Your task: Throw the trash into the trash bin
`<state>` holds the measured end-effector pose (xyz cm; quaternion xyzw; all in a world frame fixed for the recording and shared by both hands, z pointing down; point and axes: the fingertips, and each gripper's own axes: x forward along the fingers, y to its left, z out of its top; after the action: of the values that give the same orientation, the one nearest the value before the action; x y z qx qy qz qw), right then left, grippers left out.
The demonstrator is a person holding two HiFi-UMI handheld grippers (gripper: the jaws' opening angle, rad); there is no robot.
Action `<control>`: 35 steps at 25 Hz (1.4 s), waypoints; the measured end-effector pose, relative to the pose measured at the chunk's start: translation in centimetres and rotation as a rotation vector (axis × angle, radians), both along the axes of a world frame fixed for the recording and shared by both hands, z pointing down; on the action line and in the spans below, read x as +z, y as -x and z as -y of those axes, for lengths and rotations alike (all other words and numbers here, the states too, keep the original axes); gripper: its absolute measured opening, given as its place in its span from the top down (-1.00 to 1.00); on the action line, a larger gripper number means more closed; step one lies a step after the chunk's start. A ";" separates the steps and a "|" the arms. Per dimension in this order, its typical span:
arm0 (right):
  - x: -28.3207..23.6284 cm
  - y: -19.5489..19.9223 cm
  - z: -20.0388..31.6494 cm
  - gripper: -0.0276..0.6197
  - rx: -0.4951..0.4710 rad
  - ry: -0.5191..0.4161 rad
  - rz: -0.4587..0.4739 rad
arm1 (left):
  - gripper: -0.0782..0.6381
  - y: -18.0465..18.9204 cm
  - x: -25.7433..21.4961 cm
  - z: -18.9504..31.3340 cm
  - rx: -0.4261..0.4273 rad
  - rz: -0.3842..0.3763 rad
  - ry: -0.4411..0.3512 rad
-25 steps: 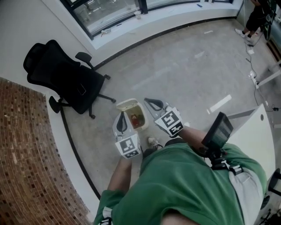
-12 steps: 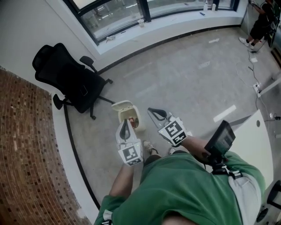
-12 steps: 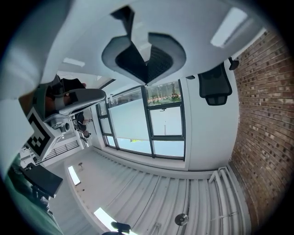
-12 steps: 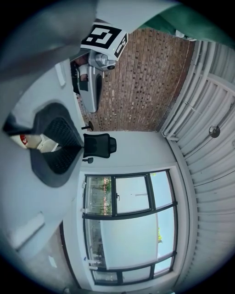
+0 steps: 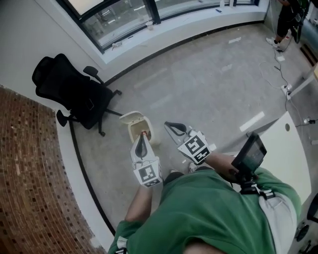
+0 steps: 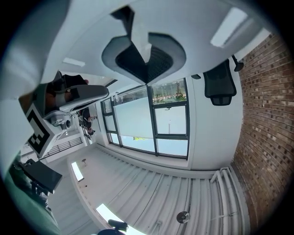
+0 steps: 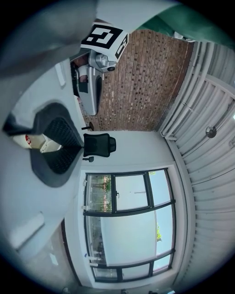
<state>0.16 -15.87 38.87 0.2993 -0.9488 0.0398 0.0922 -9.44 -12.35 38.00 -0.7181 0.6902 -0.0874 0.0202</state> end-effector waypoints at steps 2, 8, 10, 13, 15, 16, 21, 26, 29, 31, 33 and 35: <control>-0.4 -0.2 -0.2 0.91 0.008 -0.007 -0.004 | 0.77 -0.5 -0.4 0.0 0.017 0.002 -0.012; -1.1 0.3 -1.3 0.91 0.025 -0.019 -0.013 | 0.77 -0.4 -1.3 -0.6 0.050 -0.002 -0.023; -1.2 0.5 -1.6 0.91 0.025 -0.025 -0.016 | 0.77 -0.1 -1.4 -0.8 0.056 0.000 -0.028; -1.5 0.8 -2.0 0.91 0.027 -0.030 -0.017 | 0.77 0.3 -1.6 -1.0 0.052 -0.007 -0.027; -1.6 1.1 -2.3 0.91 0.027 -0.034 -0.016 | 0.77 0.6 -1.8 -1.2 0.054 -0.010 -0.029; -1.7 1.2 -2.5 0.91 0.027 -0.036 -0.016 | 0.77 0.6 -1.9 -1.3 0.057 -0.011 -0.030; -1.9 1.8 -2.9 0.91 0.028 -0.039 -0.016 | 0.77 1.2 -2.3 -1.6 0.061 -0.014 -0.033; -1.8 2.3 -3.1 0.91 0.036 -0.043 -0.019 | 0.77 1.9 -2.2 -1.7 0.064 -0.023 -0.027; -1.9 2.6 -3.1 0.91 0.043 -0.043 -0.020 | 0.77 2.3 -2.2 -1.7 0.067 -0.026 -0.026; -1.9 2.7 -3.2 0.91 0.045 -0.045 -0.023 | 0.77 2.4 -2.3 -1.5 0.070 -0.029 -0.026; -2.0 2.5 -3.1 0.91 0.048 -0.050 -0.029 | 0.77 2.3 -2.4 -1.3 0.075 -0.029 -0.029; -2.2 2.2 -3.1 0.91 0.051 -0.056 -0.032 | 0.77 2.0 -2.5 -1.1 0.079 -0.029 -0.031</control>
<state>-2.04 -12.81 36.66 0.3264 -0.9401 0.0109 0.0980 -11.45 -11.30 35.46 -0.7457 0.6626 -0.0653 0.0249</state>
